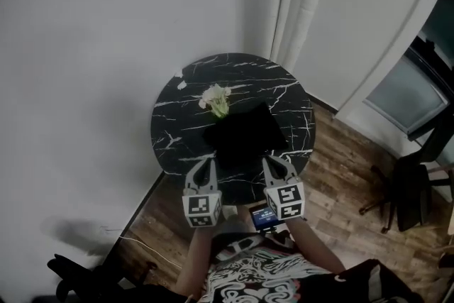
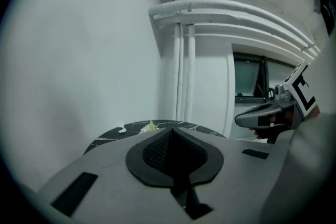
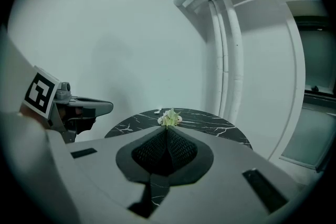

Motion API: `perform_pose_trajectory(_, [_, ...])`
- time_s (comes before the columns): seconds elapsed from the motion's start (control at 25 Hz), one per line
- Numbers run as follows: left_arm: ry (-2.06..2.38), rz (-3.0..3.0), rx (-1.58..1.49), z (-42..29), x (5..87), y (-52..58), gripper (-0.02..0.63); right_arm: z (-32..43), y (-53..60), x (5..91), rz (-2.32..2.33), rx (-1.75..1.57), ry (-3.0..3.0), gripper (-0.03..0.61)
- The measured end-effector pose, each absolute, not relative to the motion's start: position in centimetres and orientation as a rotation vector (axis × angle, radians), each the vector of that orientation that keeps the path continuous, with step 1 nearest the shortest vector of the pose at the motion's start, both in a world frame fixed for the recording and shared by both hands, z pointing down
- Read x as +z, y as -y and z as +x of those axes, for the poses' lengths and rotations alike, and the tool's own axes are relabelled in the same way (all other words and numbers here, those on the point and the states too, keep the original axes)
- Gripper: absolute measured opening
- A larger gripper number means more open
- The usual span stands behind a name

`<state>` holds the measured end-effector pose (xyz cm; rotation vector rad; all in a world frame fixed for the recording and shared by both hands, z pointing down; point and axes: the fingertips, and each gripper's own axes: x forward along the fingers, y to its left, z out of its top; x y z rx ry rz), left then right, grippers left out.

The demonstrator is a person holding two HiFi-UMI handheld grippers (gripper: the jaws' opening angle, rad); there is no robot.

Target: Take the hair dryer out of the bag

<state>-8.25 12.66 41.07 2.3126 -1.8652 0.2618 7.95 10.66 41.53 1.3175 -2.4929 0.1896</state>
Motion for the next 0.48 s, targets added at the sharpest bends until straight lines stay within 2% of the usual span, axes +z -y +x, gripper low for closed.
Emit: perform_pose_trajectory(0.48, [1.665, 2.441, 0.395, -10.0, 44.7, -6.2, 0.015, 5.6, -6.0, 44.0, 1.401, 0.244, 2.354, 0.02])
